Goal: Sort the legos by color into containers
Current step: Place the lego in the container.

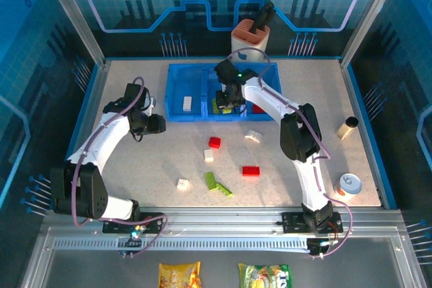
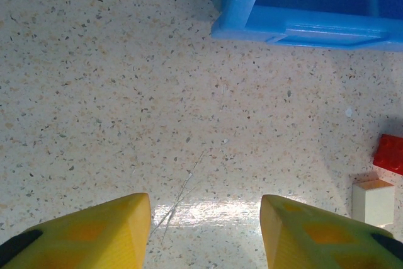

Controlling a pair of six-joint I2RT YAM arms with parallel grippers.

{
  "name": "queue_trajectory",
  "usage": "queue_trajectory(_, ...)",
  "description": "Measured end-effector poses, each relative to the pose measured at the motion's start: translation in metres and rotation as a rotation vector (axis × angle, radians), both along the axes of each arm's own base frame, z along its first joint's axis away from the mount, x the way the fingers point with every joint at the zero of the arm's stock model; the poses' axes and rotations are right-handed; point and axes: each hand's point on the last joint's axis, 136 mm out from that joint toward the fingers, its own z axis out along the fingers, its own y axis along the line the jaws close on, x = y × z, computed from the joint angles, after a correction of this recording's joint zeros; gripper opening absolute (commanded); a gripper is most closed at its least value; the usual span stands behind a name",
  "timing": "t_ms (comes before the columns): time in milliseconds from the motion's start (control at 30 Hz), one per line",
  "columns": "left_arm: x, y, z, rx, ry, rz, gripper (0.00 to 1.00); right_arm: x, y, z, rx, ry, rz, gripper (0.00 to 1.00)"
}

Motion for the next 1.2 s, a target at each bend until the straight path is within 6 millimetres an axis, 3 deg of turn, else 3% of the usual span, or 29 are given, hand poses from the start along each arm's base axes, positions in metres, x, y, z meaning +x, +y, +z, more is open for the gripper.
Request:
queue_trajectory(367,0.0,0.0,0.0,0.0,0.0,0.0,0.5,0.038,0.01,-0.03,-0.024,-0.024,0.052,0.36)
queue_trajectory(633,0.0,0.0,0.0,0.0,0.0,0.0,0.5,0.043,0.008,-0.046,-0.051,-0.01,0.067,0.36)
queue_trajectory(1200,0.0,0.0,0.0,0.0,0.0,0.0,0.5,0.047,0.009,-0.046,-0.025,-0.015,0.064,0.42)
